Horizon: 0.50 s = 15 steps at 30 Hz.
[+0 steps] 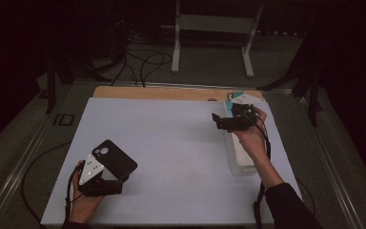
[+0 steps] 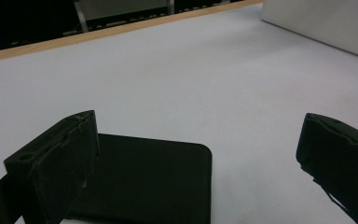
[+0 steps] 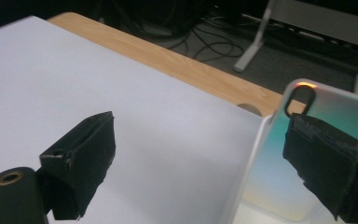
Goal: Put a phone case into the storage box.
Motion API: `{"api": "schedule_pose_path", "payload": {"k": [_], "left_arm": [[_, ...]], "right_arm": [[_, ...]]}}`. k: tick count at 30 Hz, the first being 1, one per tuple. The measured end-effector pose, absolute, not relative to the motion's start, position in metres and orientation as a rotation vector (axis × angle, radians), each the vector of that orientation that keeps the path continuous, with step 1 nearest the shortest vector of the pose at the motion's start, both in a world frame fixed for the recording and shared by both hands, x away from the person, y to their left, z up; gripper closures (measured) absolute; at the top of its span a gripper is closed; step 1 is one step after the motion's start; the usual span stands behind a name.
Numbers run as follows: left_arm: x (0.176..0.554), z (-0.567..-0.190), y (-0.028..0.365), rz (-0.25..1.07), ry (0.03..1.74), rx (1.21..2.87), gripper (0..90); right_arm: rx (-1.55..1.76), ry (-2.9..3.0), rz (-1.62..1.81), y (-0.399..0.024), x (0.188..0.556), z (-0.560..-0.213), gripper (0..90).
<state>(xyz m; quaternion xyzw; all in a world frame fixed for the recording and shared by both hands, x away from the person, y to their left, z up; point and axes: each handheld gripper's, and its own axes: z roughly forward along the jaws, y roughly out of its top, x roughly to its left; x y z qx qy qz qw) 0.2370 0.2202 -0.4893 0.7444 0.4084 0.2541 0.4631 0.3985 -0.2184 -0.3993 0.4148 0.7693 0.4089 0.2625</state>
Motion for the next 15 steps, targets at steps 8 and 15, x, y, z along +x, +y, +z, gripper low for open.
{"api": "schedule_pose_path", "payload": {"k": [8,15], "left_arm": [[0.237,-0.489,0.221,0.629,1.015,1.823,0.2],[0.238,-0.489,0.222,0.632,1.024,1.82,0.1]], "right_arm": [[1.103,2.079,1.17,-0.227,0.374,-0.398,9.1],[1.109,2.049,1.23,-0.237,0.352,-0.404,9.2]]}}
